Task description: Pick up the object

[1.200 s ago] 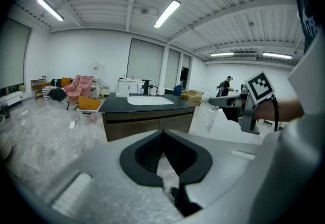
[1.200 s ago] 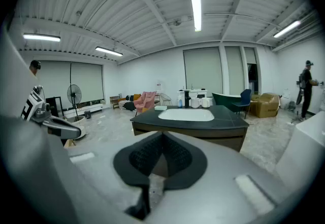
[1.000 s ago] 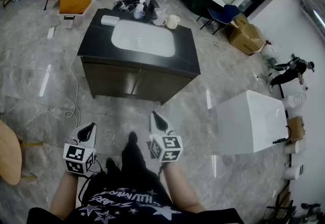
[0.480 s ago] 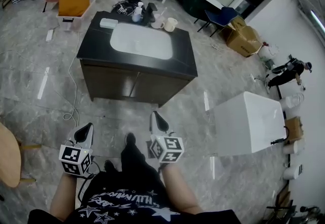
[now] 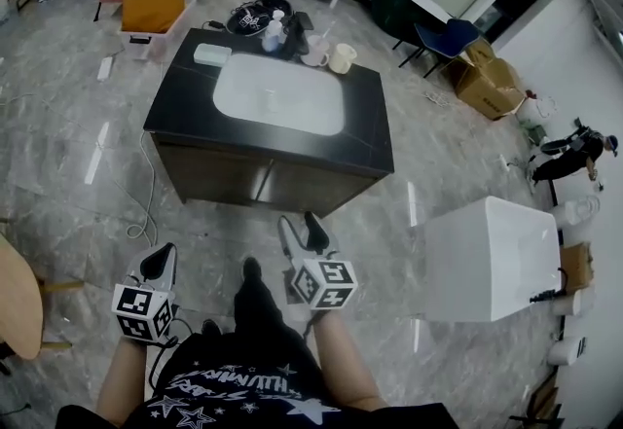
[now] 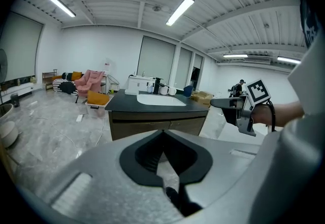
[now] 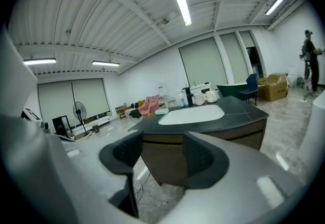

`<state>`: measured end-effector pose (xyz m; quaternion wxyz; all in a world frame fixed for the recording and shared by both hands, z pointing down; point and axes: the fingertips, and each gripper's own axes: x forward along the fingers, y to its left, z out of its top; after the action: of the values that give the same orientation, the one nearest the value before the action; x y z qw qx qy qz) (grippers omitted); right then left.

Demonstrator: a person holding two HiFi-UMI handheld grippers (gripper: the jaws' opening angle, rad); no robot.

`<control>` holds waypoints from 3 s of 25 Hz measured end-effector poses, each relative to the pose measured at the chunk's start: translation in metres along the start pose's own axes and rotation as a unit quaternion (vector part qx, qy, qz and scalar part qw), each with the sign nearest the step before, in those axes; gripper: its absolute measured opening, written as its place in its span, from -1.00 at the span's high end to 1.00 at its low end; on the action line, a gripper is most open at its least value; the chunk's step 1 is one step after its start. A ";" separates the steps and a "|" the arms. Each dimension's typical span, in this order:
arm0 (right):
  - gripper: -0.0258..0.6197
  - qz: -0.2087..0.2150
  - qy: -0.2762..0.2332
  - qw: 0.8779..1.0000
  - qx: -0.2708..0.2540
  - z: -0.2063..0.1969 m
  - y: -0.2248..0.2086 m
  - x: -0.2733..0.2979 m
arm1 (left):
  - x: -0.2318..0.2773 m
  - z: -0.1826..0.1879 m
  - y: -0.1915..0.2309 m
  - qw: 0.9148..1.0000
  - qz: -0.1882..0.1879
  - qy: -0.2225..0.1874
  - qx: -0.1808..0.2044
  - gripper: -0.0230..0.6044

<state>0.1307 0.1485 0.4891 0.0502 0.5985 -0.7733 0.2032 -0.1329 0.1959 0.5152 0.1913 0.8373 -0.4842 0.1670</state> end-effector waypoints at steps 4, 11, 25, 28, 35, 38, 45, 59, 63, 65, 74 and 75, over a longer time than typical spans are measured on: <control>0.13 0.018 0.013 1.000 -0.004 0.025 -0.033 0.052 | 0.050 0.036 0.004 1.000 0.017 0.001 -0.003 0.90; 0.13 0.054 0.016 0.998 -0.007 0.076 -0.093 0.135 | 0.129 0.099 0.004 0.998 0.053 -0.014 0.001 0.90; 0.13 0.128 0.065 0.989 -0.031 0.091 -0.077 0.241 | 0.158 0.110 0.052 0.990 0.134 0.002 -0.044 0.90; 0.13 0.124 0.082 0.988 -0.032 0.084 -0.057 0.261 | 0.164 0.109 0.079 0.990 0.129 0.009 -0.053 0.90; 0.13 0.090 0.094 0.991 -0.029 0.091 -0.047 0.331 | 0.221 0.139 0.151 0.994 0.100 0.002 -0.047 0.90; 0.13 0.074 0.095 0.992 -0.022 0.097 -0.038 0.375 | 0.249 0.161 0.195 0.995 0.093 -0.002 -0.037 0.90; 0.13 0.056 0.100 0.993 -0.016 0.115 0.002 0.467 | 0.291 0.196 0.277 0.997 0.068 0.003 -0.023 0.90; 0.18 -0.021 0.169 0.985 0.001 0.101 0.004 0.572 | 0.367 0.212 0.337 0.999 -0.012 0.040 -0.017 0.90; 0.27 -0.050 0.188 0.981 0.000 0.092 -0.001 0.590 | 0.378 0.212 0.350 0.998 -0.027 0.050 -0.014 0.90; 0.35 -0.063 0.196 0.979 0.000 0.089 -0.004 0.596 | 0.382 0.211 0.357 0.998 -0.031 0.056 -0.014 0.90; 0.61 -0.093 0.229 0.969 -0.025 0.076 -0.012 0.611 | 0.394 0.209 0.367 0.997 -0.037 0.061 -0.020 0.90; 0.66 -0.097 0.233 0.967 -0.028 0.074 -0.013 0.612 | 0.394 0.209 0.367 0.997 -0.037 0.062 -0.020 0.90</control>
<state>-0.0153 -0.4352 0.6214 0.2652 0.6049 -0.6839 0.3099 -0.2464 -0.3673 0.5749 0.2438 0.8387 -0.4435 0.2013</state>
